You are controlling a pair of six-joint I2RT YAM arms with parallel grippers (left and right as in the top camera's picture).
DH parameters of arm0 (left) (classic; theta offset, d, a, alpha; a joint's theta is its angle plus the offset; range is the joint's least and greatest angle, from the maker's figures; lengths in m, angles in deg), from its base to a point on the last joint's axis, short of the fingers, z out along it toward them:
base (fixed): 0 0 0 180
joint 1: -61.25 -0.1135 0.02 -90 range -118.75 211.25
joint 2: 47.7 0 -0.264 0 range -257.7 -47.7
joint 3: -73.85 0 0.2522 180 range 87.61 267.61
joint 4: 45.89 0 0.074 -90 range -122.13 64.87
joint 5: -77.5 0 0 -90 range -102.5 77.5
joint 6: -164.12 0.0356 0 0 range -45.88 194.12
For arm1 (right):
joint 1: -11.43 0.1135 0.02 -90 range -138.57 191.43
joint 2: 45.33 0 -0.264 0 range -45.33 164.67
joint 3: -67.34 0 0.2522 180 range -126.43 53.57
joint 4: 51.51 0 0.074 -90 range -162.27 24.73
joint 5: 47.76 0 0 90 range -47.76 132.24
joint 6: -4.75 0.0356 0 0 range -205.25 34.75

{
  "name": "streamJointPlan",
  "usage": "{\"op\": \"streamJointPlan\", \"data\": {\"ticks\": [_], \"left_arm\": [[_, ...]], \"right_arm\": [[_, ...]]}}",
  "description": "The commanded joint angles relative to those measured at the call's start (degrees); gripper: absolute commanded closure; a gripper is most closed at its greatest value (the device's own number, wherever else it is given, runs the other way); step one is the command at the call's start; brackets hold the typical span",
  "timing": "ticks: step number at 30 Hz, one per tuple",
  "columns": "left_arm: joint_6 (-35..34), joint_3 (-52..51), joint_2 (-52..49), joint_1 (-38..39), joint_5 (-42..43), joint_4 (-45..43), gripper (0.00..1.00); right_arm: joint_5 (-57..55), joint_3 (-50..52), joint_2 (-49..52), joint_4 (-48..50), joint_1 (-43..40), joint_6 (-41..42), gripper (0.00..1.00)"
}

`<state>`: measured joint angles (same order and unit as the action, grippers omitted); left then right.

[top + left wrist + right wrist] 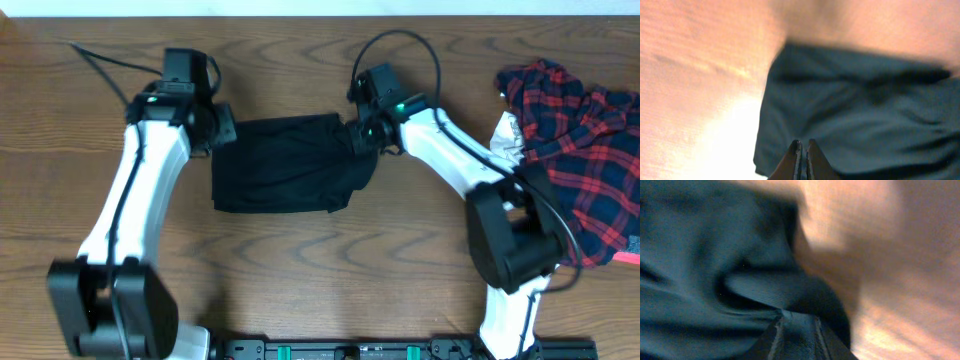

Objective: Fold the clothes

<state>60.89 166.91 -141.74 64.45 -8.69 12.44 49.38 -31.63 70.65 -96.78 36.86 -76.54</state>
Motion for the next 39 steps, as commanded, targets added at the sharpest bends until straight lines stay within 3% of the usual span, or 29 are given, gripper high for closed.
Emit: {"op": "streamJointPlan", "data": {"ticks": [1, 9, 19, 28, 39], "left_arm": [[0.7, 0.2, 0.0, 0.8, -0.4, -0.4, 0.93], [0.7, -0.5, -4.2, 4.6, 0.7, -3.5, 0.93], [0.5, -0.5, -15.3, 4.9, 0.7, -3.6, 0.93], [0.5, -0.5, -23.4, 4.9, 0.7, -3.1, 0.93], [0.9, -0.3, -16.4, 3.7, 0.6, -2.8, 0.93]], "right_arm": [[-0.9, -0.2, -5.9, 2.6, 1.6, -2.1, 0.78], [-0.9, -0.2, -2.1, 9.3, 5.0, -1.9, 0.77], [2.0, -0.2, 7.1, 9.8, 6.1, -0.1, 0.78], [0.1, -0.2, 8.7, 9.2, 5.5, 2.4, 0.77], [0.2, -0.2, 2.0, 5.6, 4.5, 1.9, 0.75]]}}
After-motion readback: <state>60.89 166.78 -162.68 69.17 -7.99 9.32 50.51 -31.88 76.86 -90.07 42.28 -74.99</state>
